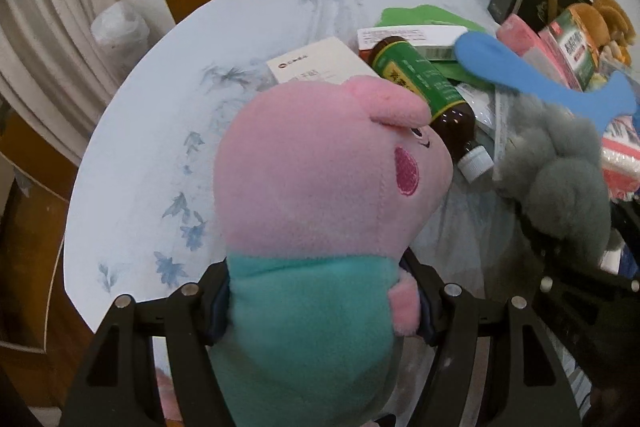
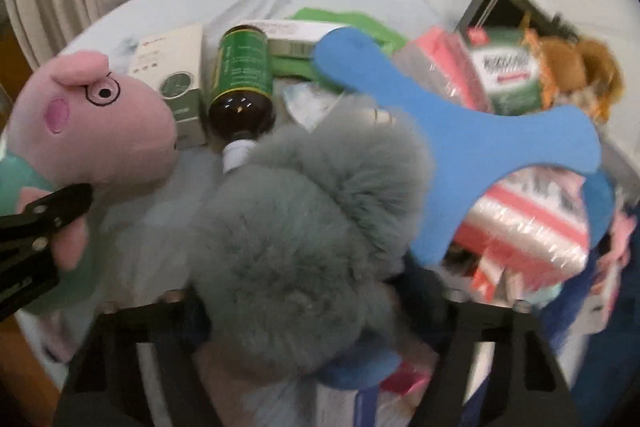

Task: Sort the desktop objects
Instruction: 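Grasp the grey fluffy plush with the right tool while the left tool holds the pig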

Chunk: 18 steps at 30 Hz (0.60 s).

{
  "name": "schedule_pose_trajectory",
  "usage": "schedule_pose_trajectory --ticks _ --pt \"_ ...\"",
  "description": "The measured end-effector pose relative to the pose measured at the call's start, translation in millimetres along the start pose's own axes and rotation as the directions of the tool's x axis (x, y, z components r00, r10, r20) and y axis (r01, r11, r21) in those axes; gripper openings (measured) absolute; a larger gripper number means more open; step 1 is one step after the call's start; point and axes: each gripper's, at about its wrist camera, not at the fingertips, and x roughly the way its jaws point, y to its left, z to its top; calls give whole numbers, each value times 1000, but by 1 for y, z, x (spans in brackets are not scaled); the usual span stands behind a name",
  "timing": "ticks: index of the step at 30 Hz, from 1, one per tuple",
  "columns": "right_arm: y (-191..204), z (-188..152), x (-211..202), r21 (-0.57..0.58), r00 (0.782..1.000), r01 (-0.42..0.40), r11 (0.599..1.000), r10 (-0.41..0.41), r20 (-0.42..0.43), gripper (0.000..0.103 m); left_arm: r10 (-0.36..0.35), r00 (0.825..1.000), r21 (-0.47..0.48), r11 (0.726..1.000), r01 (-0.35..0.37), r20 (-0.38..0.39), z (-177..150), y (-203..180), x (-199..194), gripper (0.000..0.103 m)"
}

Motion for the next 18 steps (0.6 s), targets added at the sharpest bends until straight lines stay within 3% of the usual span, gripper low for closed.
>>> schedule_pose_trajectory --ticks 5,9,14,18 --pt "-24 0 -15 103 993 -120 987 118 31 48 -31 999 6 999 31 34 5 -4 -17 68" --pt "-49 0 -51 154 975 -212 965 197 107 46 -56 992 31 998 53 112 15 -15 -48 68" --pt "-64 -1 -102 160 959 -225 961 189 211 45 -99 977 75 993 86 191 24 -36 -84 68" --pt "-89 -4 -143 178 943 -210 961 151 296 45 -144 954 124 986 115 264 32 -63 -118 68"
